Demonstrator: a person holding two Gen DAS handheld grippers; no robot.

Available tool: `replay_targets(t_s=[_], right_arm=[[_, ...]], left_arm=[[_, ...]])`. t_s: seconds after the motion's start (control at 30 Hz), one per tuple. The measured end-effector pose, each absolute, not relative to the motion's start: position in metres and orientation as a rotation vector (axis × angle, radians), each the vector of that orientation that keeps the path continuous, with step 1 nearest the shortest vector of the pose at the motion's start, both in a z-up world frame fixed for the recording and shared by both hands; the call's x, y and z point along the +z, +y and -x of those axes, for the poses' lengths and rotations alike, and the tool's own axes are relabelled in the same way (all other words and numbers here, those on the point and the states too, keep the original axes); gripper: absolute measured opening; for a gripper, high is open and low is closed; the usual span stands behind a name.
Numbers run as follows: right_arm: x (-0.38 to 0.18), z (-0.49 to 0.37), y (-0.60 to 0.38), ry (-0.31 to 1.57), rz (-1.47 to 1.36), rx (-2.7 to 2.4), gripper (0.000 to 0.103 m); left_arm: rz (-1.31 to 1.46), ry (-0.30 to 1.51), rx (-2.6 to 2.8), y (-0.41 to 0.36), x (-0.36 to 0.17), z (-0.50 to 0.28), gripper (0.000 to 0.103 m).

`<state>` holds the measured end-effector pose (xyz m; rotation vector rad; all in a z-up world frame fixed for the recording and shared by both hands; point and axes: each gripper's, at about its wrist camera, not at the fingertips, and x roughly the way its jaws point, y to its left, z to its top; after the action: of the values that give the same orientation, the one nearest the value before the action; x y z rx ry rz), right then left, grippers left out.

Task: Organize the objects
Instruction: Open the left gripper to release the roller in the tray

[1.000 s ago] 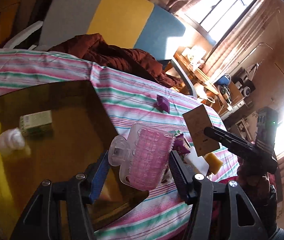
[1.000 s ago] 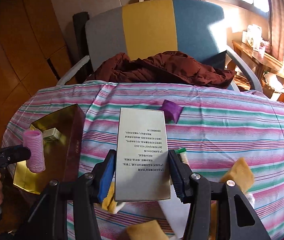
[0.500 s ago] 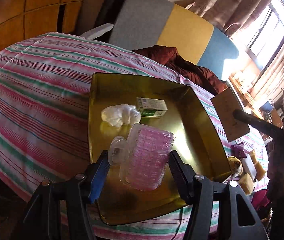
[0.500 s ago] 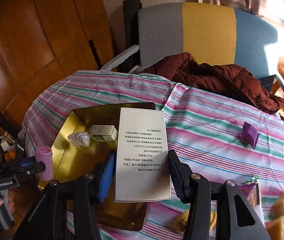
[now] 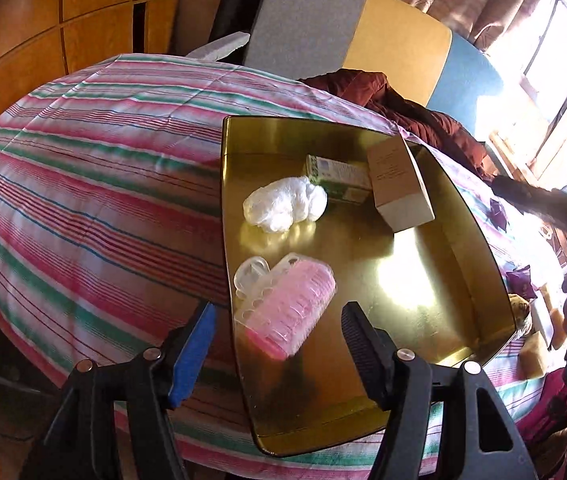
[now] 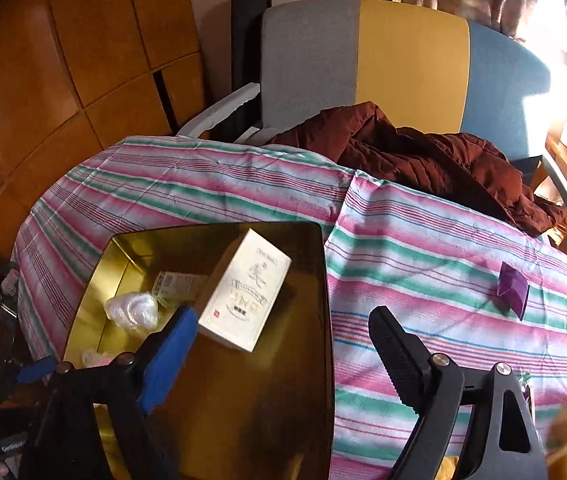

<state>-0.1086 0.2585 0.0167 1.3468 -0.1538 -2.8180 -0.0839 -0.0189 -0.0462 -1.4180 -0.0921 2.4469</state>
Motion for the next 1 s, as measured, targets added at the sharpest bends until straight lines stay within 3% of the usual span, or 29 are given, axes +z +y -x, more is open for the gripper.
replay_targets(t_s=[0.47, 1.0], right_arm=[[0.004, 0.037, 0.227, -0.138, -1.289, -2.785, 0.101], [0.006, -0.016, 0.258, -0.157, -1.249, -2.949, 0.103]], left_arm=[[1.375, -0.174, 2.5, -0.037, -0.031, 0.066, 0.066], [1.241, 0.013, 2.467, 0.023, -0.009, 0.038, 0.066]])
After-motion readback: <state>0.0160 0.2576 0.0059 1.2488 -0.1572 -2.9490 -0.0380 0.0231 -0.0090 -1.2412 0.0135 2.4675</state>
